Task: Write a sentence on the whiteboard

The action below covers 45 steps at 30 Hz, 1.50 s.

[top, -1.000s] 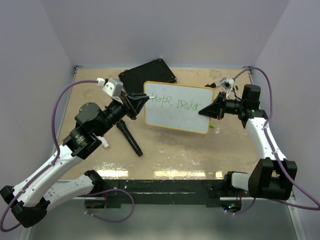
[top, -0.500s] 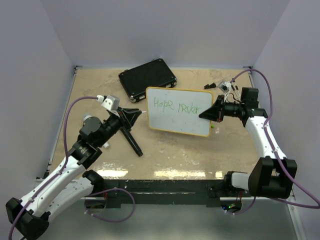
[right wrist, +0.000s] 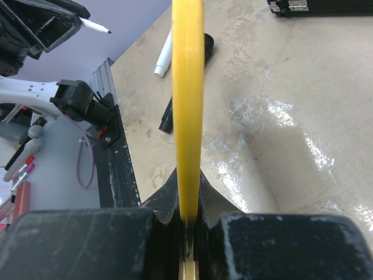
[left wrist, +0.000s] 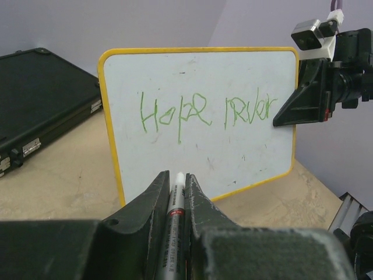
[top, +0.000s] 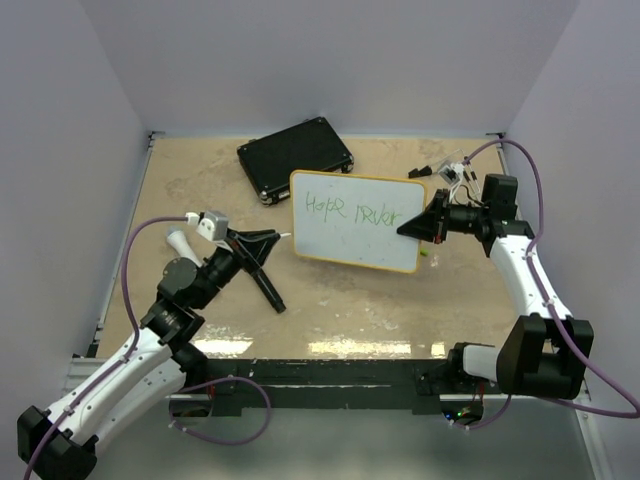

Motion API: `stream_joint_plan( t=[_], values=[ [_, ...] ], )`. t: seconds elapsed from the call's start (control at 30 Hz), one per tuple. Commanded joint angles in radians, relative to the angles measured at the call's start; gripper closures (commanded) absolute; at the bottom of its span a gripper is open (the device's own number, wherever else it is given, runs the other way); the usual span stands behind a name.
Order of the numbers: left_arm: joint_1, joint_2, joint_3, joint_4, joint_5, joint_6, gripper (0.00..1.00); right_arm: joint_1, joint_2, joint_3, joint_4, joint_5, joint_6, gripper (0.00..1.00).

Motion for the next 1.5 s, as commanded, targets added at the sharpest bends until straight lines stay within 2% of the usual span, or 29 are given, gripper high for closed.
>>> stream_joint_plan(
  t=[0.0,0.33,0.63,0.83,0.93,1.47],
  values=[
    [0.008,-0.012,-0.023,0.123,0.000,-0.043,1.00,0.000,-0.054,-0.014,0.145,-0.118,0.114,1.00],
    [0.008,-0.028,-0.085,0.218,0.039,-0.103,1.00,0.000,-0.078,-0.056,0.251,-0.140,0.214,1.00],
    [0.008,-0.041,-0.091,0.231,0.075,-0.095,1.00,0.000,-0.110,-0.099,0.357,-0.149,0.311,1.00],
    [0.008,-0.088,-0.094,0.207,0.080,-0.083,1.00,0.000,-0.130,-0.108,0.357,-0.144,0.323,1.00],
    [0.008,-0.108,-0.097,0.189,0.075,-0.077,1.00,-0.001,-0.136,-0.126,0.423,-0.146,0.358,1.00],
    [0.008,-0.128,-0.120,0.187,0.046,-0.090,1.00,-0.008,-0.124,-0.125,0.426,-0.144,0.355,1.00]
  ],
)
